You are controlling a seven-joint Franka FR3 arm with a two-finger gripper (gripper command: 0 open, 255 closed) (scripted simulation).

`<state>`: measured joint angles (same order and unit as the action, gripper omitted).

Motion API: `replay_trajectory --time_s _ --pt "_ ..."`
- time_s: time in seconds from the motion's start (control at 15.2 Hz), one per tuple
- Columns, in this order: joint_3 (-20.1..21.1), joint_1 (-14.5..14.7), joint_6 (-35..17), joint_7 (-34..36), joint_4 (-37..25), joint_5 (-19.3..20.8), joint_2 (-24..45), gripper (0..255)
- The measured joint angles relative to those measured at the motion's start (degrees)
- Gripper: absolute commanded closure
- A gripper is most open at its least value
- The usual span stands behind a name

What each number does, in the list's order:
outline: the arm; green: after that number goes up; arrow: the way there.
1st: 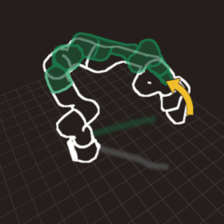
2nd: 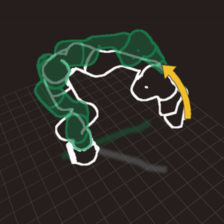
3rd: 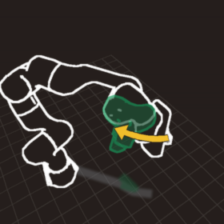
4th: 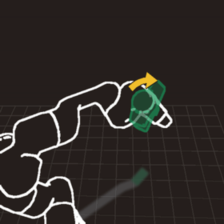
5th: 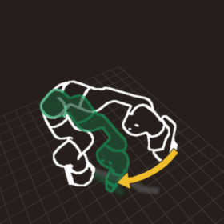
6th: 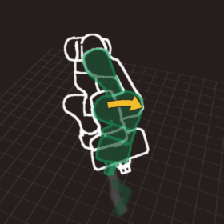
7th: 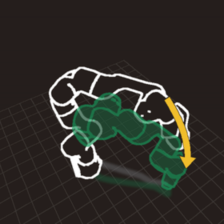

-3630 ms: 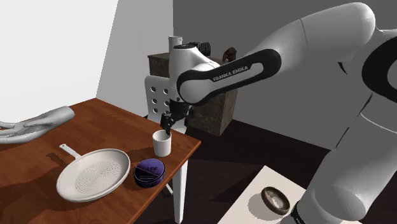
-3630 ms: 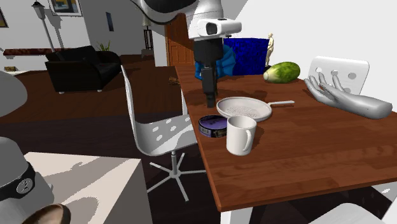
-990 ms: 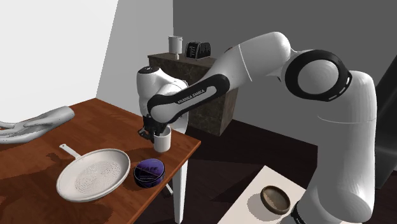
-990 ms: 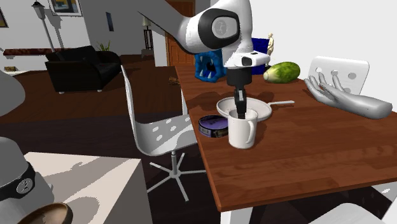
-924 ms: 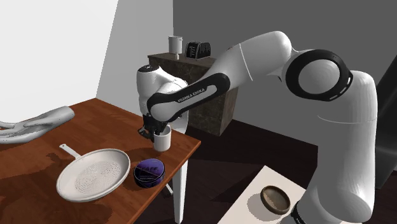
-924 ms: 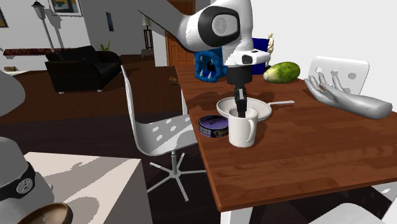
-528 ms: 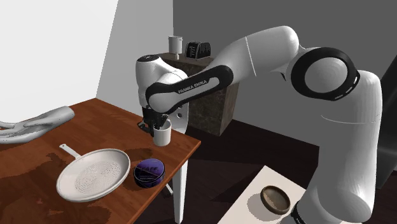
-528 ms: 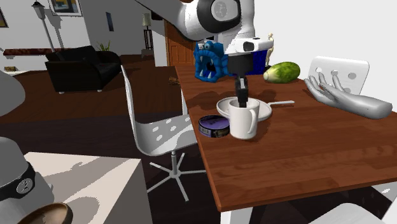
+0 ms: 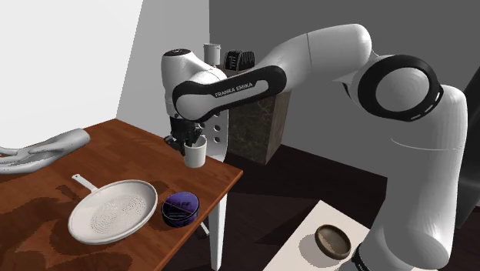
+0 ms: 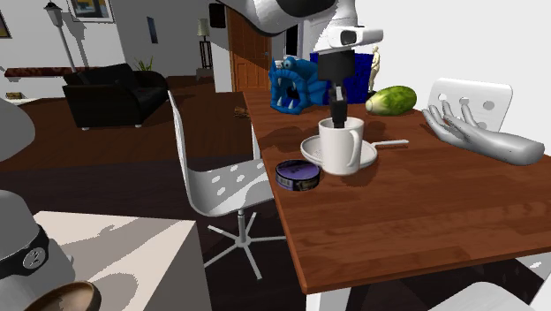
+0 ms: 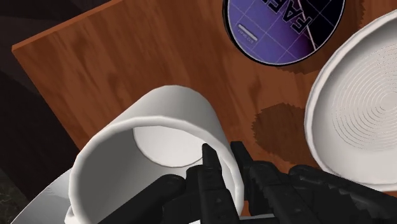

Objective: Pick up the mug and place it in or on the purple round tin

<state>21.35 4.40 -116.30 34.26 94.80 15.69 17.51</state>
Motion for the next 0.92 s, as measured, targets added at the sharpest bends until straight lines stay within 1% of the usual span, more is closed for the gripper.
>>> replay_trajectory --time_s 0.2,0.46,0.73,0.79,0.92 --pt "0.29 0.27 1.80 0.07 -1.02 -0.37 -0.77 255" --pt "1.74 2.42 3.14 3.47 0.41 -0.66 -3.05 255" --pt "3.54 5.87 5.63 8.34 -1.11 -0.06 -3.11 255" --pt "4.00 6.51 5.79 9.46 -0.49 -0.14 -3.71 255" --pt "4.32 7.06 5.63 10.44 0.00 -0.04 -3.88 255"
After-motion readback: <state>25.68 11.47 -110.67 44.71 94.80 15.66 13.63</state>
